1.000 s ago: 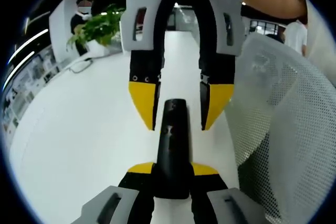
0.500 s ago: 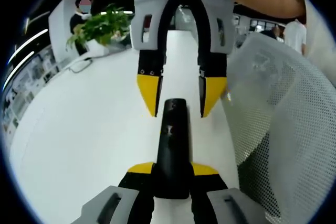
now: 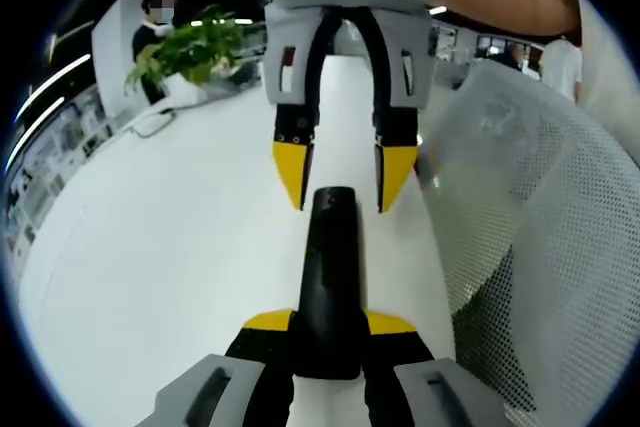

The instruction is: Press the specified remote control buttons in sequence, fully releasing each button before pressing the next.

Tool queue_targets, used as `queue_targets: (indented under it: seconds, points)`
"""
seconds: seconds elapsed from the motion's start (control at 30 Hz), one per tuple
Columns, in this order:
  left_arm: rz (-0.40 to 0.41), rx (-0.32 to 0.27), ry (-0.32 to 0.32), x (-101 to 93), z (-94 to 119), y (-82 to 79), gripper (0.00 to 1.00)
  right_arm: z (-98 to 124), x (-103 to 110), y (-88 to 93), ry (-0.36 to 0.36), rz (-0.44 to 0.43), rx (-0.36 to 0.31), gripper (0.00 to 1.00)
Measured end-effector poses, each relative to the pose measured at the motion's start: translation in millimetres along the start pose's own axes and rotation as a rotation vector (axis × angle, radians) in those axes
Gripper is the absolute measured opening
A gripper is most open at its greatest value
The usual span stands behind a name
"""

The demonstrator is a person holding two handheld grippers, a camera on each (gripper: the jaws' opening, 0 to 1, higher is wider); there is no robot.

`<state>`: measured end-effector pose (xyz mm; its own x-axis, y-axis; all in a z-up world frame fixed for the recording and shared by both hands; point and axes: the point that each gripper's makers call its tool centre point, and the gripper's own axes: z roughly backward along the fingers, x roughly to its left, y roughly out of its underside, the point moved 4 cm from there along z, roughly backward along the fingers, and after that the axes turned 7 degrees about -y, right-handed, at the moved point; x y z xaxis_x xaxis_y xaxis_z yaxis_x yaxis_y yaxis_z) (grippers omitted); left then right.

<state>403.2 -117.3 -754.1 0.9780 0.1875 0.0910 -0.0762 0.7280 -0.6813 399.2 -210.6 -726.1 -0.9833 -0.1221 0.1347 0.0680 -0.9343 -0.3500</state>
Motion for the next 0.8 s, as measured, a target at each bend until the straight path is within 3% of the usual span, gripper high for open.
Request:
queue_targets:
  seconds: [0.8]
  points:
    - [-0.003, 0.013, 0.002, 1.5, 0.0, -1.9, 0.24, -11.8, -6.6, 21.7, -0.008, -0.038, 0.014, 0.3]
